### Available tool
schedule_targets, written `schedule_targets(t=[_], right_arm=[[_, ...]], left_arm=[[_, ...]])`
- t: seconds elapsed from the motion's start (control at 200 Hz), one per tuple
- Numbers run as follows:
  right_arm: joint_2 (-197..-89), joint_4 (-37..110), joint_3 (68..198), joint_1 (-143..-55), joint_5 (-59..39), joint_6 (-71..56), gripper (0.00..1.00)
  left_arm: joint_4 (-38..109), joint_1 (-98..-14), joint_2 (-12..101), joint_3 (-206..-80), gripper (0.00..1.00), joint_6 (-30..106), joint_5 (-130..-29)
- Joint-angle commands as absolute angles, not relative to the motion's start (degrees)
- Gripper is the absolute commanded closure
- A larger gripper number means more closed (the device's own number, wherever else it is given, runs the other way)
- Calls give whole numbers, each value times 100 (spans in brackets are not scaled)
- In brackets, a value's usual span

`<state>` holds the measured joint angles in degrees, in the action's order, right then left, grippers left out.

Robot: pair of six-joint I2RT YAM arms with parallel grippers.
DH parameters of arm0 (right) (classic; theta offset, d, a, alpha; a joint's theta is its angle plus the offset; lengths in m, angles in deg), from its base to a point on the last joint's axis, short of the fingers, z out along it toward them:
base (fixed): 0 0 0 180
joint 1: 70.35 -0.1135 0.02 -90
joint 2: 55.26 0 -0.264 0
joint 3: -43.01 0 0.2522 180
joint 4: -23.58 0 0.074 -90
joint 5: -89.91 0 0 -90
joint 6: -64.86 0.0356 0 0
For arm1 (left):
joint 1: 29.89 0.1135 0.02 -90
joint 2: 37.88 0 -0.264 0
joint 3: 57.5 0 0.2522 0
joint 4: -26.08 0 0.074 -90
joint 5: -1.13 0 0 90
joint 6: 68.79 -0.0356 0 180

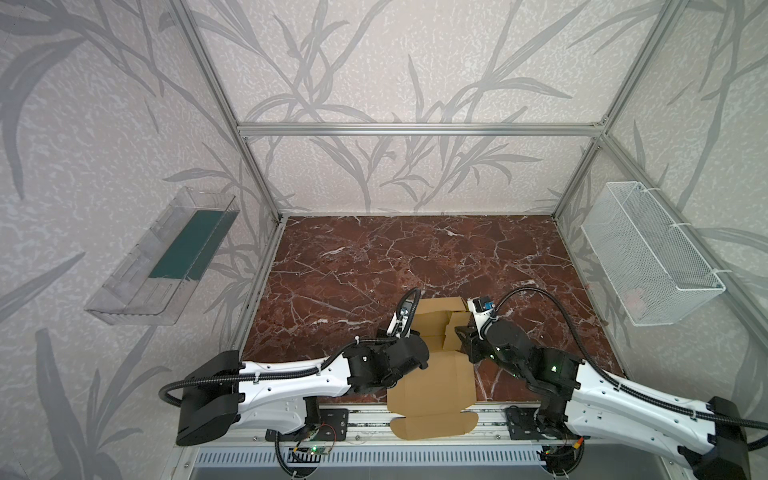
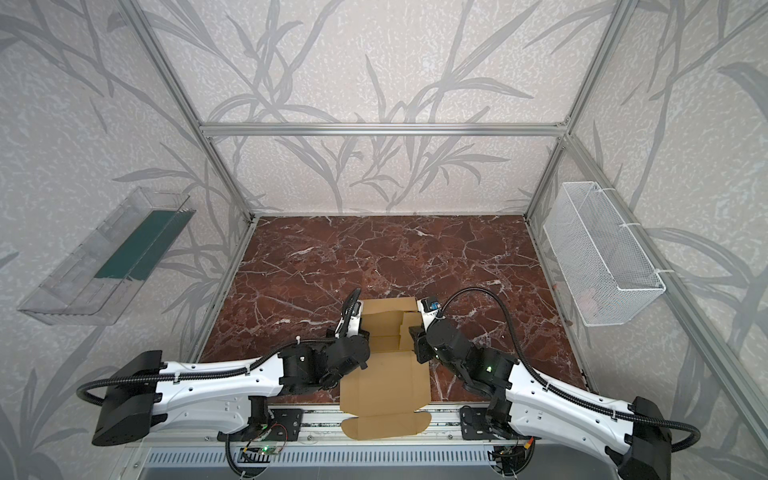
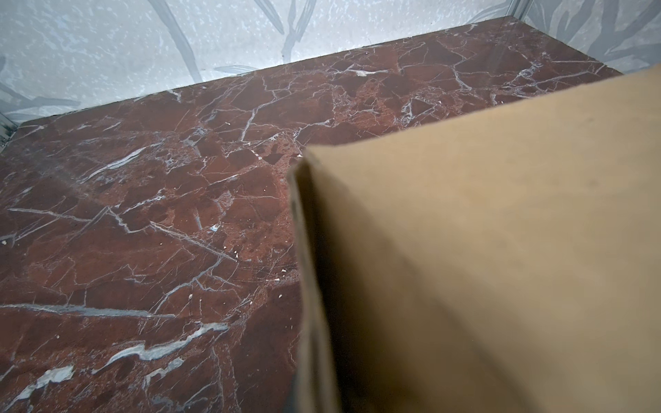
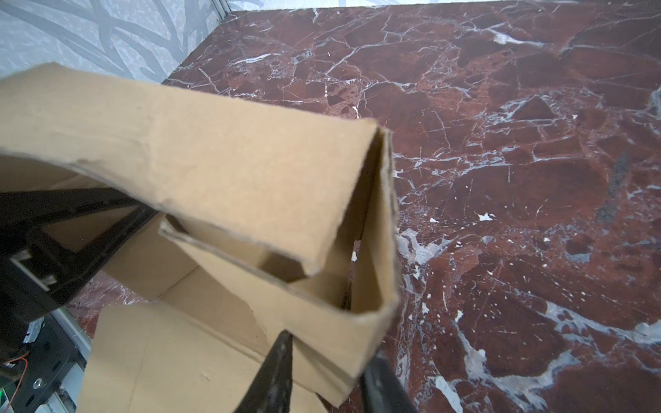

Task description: Fold the paper box

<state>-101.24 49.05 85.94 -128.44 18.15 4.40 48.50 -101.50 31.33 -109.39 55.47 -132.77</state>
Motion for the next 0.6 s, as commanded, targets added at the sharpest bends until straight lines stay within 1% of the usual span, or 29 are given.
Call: schedule_targets(t=[0.0, 0.11, 0.235, 0.31, 0.5, 0.595], right_arm=[[-10123, 4276, 8524, -12858, 2153, 386, 69], [-10207, 3821, 8384, -12854, 2113, 316, 69], [-10469, 3987, 8539, -12854, 2127, 529, 71], [-10494, 3901, 8528, -12854, 1995, 563, 68], [-9888, 4147, 8274, -12858, 2169, 661, 64], [-9689, 4170, 8135, -12856, 2197, 646, 64]], left_arm=[[4871, -10279, 3112, -11116, 100, 5738, -13245], [4894, -10301, 3154, -11145, 100, 5801, -13280], [4963, -10352, 3262, -11231, 100, 5865, -13354], [5051, -10379, 3299, -11293, 100, 5882, -13442], [5452, -10411, 3195, -11392, 100, 5953, -13740], [5540, -10422, 3065, -11402, 100, 5997, -13837]])
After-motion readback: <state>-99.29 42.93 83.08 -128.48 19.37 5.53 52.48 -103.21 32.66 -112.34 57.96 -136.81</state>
